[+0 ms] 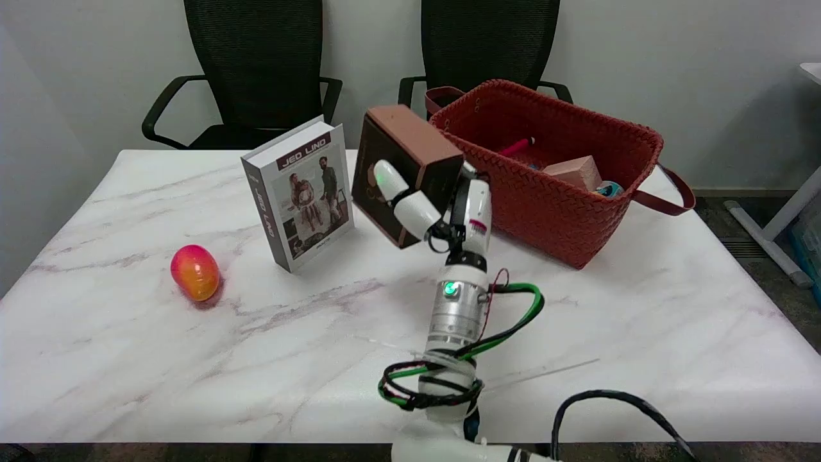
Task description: Place the brown paper box into the brown storage basket.
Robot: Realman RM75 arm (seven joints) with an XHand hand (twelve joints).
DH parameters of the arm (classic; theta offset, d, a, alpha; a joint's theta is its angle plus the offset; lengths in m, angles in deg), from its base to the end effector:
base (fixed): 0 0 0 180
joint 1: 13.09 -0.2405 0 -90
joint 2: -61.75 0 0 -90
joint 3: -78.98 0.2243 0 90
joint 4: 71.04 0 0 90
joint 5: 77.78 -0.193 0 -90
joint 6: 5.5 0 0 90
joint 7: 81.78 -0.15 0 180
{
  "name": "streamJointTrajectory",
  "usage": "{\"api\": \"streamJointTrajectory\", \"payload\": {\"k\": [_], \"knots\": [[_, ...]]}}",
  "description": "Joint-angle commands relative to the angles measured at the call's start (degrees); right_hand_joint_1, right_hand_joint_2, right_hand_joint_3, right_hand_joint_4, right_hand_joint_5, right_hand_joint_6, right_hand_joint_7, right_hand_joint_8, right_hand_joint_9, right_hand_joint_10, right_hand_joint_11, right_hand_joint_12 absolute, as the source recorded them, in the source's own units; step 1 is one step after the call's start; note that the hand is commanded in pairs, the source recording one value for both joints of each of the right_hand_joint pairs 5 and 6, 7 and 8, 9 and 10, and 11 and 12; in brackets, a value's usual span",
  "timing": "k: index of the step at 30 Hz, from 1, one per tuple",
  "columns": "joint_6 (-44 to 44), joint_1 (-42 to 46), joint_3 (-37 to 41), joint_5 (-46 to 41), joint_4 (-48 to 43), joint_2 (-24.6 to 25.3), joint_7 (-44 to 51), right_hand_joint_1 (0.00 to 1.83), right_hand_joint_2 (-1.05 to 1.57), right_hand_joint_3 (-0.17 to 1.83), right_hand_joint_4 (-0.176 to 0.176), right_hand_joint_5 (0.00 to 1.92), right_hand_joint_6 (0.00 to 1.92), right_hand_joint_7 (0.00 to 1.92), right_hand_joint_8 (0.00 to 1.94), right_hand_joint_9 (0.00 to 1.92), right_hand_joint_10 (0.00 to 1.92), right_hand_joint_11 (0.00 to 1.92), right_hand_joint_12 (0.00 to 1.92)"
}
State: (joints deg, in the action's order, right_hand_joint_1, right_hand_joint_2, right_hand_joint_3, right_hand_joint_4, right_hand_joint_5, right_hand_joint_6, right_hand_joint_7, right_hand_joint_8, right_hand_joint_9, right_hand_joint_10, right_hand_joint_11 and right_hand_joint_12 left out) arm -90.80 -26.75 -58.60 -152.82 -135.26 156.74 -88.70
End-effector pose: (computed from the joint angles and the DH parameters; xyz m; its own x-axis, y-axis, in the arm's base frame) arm -0.2083 -0.3003 0.1650 0.1395 0.5978 0.7894 -0.9286 -0.1978 0.3140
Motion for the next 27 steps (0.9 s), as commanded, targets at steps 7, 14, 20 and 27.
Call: {"api": "streamJointTrajectory", "payload": {"k": [7, 14, 20, 27], "knots": [[9.43, -7.95, 9.07, 2.1, -8.76, -11.0, 3.21, 1.14, 0.83, 0.39, 0.0, 1.27, 1.27, 1.32, 1.32, 0.99, 0.99, 1.18, 1.18], [10.28, -9.84, 12.34, 2.02, -8.87, -12.53, 3.21, 1.13, 0.83, 0.35, 0.0, 1.15, 1.15, 1.37, 1.37, 1.05, 1.05, 1.15, 1.15], [11.82, -10.84, 16.01, 1.94, -8.95, -14.63, 3.21, 1.14, 0.82, 0.33, 0.0, 1.13, 1.13, 1.4, 1.4, 1.11, 1.11, 1.16, 1.16], [13.06, -12.45, 19.93, 1.86, -8.79, -18.21, 4.44, 1.14, 0.82, 0.33, 0.0, 1.13, 1.13, 1.41, 1.41, 1.14, 1.14, 1.16, 1.16]]}}
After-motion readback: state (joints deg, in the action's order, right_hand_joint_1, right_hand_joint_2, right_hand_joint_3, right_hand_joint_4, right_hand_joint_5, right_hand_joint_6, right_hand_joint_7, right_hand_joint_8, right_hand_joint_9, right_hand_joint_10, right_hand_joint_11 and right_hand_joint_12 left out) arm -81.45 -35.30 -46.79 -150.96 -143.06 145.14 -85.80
